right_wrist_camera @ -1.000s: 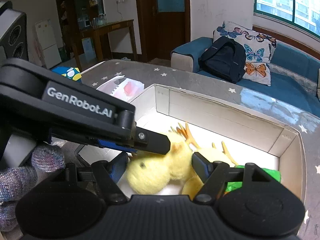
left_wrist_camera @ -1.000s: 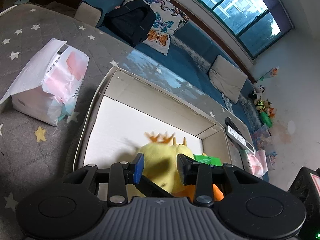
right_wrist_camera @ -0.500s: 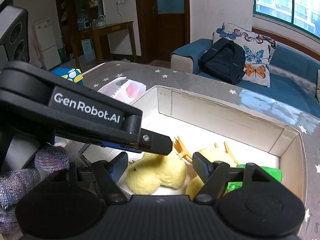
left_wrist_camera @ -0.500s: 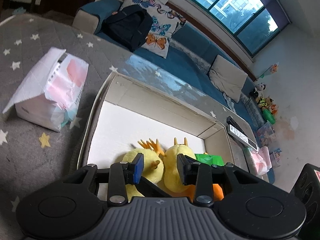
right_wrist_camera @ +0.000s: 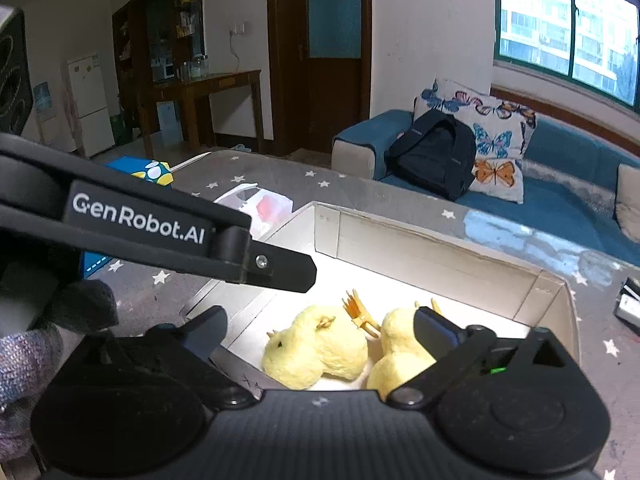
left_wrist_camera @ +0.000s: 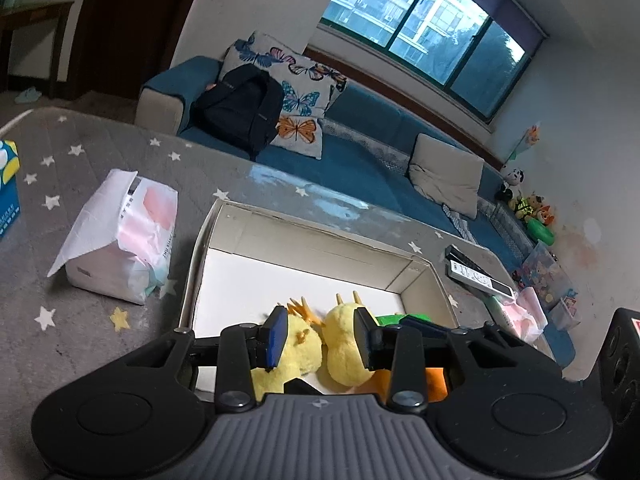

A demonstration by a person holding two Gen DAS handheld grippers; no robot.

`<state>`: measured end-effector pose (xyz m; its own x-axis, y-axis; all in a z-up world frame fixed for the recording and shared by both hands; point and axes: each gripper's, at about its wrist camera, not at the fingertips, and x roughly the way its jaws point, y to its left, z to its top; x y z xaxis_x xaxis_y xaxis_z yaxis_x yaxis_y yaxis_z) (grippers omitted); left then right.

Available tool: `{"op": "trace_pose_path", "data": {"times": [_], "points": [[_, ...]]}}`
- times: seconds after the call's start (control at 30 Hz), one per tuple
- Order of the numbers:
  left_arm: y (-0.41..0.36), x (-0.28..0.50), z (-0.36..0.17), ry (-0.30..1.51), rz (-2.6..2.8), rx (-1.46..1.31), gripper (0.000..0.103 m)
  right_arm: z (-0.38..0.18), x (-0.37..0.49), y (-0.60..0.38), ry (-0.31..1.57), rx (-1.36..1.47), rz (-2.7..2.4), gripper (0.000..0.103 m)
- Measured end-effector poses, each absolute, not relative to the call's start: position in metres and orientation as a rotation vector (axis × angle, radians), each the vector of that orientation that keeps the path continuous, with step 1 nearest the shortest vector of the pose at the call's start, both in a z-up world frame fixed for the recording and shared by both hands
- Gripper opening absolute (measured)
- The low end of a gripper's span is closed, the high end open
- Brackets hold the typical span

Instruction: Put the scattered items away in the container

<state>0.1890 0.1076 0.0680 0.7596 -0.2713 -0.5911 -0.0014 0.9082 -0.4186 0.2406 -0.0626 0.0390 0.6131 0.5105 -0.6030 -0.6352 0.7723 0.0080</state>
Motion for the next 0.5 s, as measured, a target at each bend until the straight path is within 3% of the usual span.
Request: {"op": "trace_pose_path", "data": {"times": [0.5], "points": [[0.093, 0.144, 0.076, 0.674, -0.138, -0.337, 0.038, 0.046, 0.198, -0.083, 0.591, -0.197, 0.627, 0.103]]}}
